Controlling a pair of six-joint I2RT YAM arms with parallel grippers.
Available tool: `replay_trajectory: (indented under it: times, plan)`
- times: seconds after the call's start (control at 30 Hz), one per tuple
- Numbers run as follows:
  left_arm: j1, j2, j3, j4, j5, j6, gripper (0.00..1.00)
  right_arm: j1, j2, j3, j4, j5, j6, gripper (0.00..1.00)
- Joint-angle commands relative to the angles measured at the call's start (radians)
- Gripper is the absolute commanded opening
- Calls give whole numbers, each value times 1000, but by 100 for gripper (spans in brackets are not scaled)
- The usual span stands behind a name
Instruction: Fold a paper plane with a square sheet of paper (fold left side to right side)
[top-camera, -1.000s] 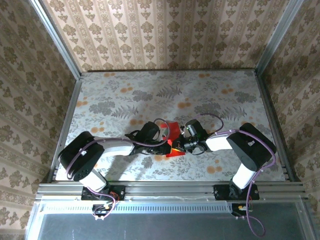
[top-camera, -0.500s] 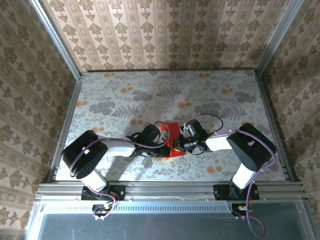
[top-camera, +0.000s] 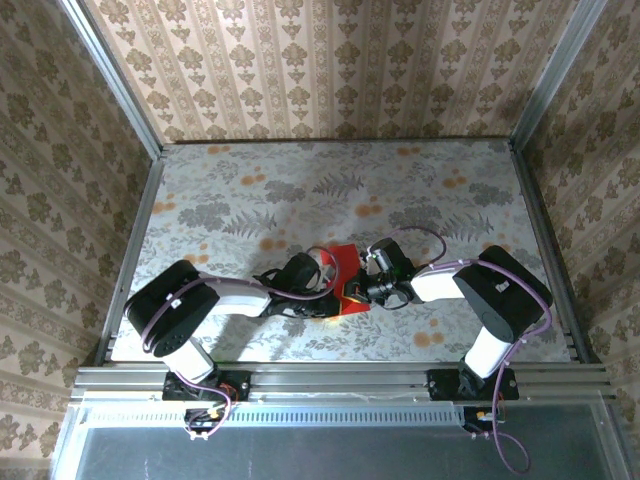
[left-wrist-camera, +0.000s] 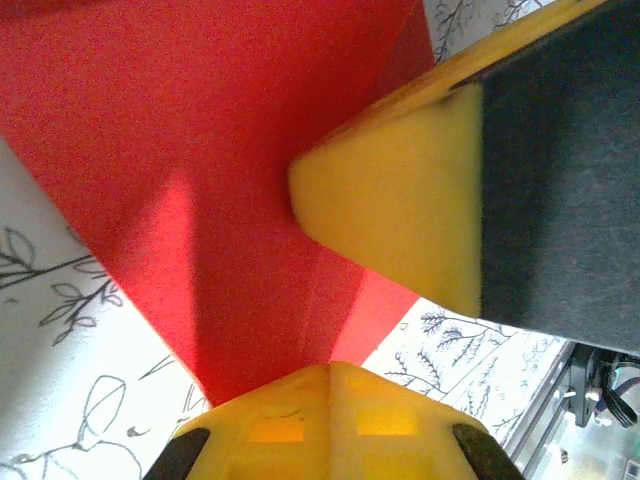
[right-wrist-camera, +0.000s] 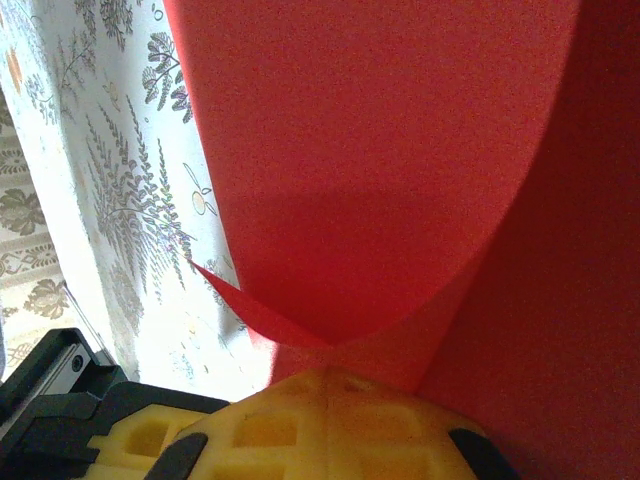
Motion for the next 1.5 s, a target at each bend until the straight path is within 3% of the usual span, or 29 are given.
replay_trajectory:
  times: [0.0,0.67,0.93,1.47]
  plan:
    - [-10,11,-30,2,-18,-22,0,18,27,-8,-162,61,-33,0]
    - [-35,-76,-113,66,-11,-81,0,17,45,33,-203,61,-56,0]
    - [8,-191,-67,-24,-11,-36,0,17,37,29,-205,63,-55,0]
    - [24,-38,11,-40,-12,28,0,16,33,23,-206,64,-57,0]
